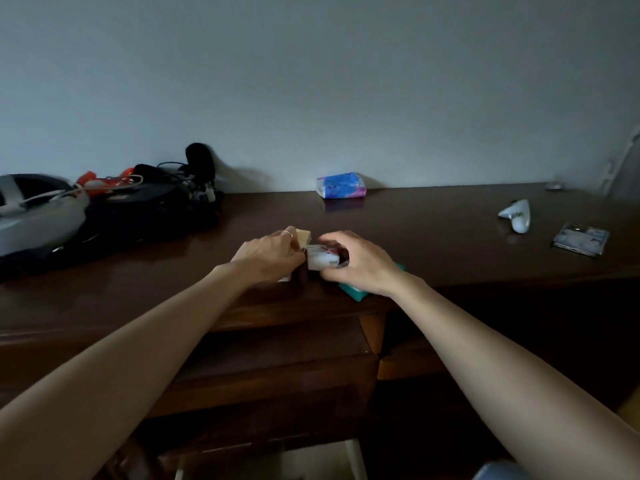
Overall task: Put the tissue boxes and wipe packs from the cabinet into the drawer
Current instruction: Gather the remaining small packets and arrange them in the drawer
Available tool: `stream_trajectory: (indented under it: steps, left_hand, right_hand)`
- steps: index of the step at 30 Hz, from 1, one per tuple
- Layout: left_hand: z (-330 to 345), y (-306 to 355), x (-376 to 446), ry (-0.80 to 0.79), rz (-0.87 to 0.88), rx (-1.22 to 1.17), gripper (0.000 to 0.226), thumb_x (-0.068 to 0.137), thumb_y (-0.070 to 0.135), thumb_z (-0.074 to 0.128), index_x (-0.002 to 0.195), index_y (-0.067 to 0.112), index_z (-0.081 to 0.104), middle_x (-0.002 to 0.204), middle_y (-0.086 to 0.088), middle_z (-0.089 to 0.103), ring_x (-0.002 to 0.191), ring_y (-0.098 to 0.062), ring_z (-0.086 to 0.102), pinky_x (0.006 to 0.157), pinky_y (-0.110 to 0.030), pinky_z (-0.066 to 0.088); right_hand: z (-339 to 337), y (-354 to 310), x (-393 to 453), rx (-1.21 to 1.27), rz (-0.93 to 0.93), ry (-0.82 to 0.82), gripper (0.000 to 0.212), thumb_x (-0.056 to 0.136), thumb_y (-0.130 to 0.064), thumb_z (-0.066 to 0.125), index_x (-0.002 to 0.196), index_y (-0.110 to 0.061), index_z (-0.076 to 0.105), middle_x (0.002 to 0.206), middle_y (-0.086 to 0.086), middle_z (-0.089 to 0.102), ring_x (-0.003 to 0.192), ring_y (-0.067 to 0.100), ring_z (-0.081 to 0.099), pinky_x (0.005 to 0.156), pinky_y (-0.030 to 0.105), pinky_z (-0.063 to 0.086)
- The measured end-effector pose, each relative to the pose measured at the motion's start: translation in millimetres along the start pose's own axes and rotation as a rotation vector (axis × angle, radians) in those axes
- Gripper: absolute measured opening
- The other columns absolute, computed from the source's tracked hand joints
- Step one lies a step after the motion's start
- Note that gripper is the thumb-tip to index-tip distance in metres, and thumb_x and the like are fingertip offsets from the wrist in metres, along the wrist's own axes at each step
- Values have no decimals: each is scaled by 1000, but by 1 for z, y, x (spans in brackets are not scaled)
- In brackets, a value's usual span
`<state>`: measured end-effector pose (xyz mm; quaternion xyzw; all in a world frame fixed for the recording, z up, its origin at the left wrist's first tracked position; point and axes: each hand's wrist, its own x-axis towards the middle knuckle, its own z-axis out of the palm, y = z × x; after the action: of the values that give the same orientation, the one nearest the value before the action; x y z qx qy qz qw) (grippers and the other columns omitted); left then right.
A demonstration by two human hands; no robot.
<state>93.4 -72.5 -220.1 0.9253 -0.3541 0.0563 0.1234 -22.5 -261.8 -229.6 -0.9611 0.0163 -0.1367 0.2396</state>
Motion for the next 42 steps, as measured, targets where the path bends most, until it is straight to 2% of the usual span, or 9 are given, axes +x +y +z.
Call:
stream_trajectory:
  steps: [9,13,17,22,28,31,35,38,42]
  left_hand:
    - [0,-20,-51,351,-16,-96,44,84,34,62,126,24,57,134,-2,46,97,-33,65,69,-32,44]
    - [-6,-26,-53,533,9,-219,34,79,21,67,113,20,65,129,1,50,93,-25,63,70,-29,45]
    - [-10,-25,-40,522,40,-283,18,84,13,63,101,15,70,118,-1,59,109,-22,55,85,-29,43]
    - [-1,-29,-44,395,-156,22,26,89,40,55,91,14,55,97,-8,64,101,-31,56,81,-44,45]
    - [-21,-20,-31,582,-70,-242,32,83,29,57,109,9,54,111,-10,58,107,-30,50,85,-40,43]
    - [-36,-5,2,441,36,-286,34,82,30,53,112,15,57,118,-8,58,116,-27,49,93,-39,43]
    - [-18,7,25,-88,-125,-98,48,85,45,44,126,21,55,135,-13,52,123,-35,48,103,-49,44]
    - [-5,-1,22,-79,-159,-79,67,70,53,28,126,24,50,135,-13,51,122,-37,46,100,-49,46]
    - [-3,-6,16,19,-126,-119,64,77,44,37,140,38,47,143,-7,46,129,-37,41,105,-51,44]
  right_hand:
    - [7,-17,-33,-56,-29,61,52,87,-67,46,135,-50,51,145,-23,51,121,4,54,82,27,40]
    - [11,-17,-26,-95,-30,73,53,85,-67,47,136,-50,49,143,-20,54,112,4,56,76,26,41]
    - [15,-12,-18,-95,-52,102,54,85,-66,48,136,-48,51,140,-22,56,106,1,57,71,20,40]
    - [17,-6,-13,-95,-64,113,51,86,-65,49,134,-49,51,139,-22,58,104,-4,48,70,14,33]
    - [18,-5,-5,-128,-59,80,53,88,-64,48,139,-47,47,131,-13,65,102,9,62,72,27,42]
    - [19,-6,2,-118,-14,50,62,87,-68,47,144,-46,38,137,-9,62,113,16,64,82,35,44]
    - [19,-1,6,-16,73,63,72,87,-68,50,150,-41,29,147,-8,53,117,13,60,84,37,42]
    - [20,2,6,-21,57,105,68,88,-67,48,148,-38,32,147,-9,55,116,13,63,87,38,47]
    - [20,-2,6,-145,48,118,62,89,-65,42,144,-36,41,135,-4,63,110,19,65,86,42,51]
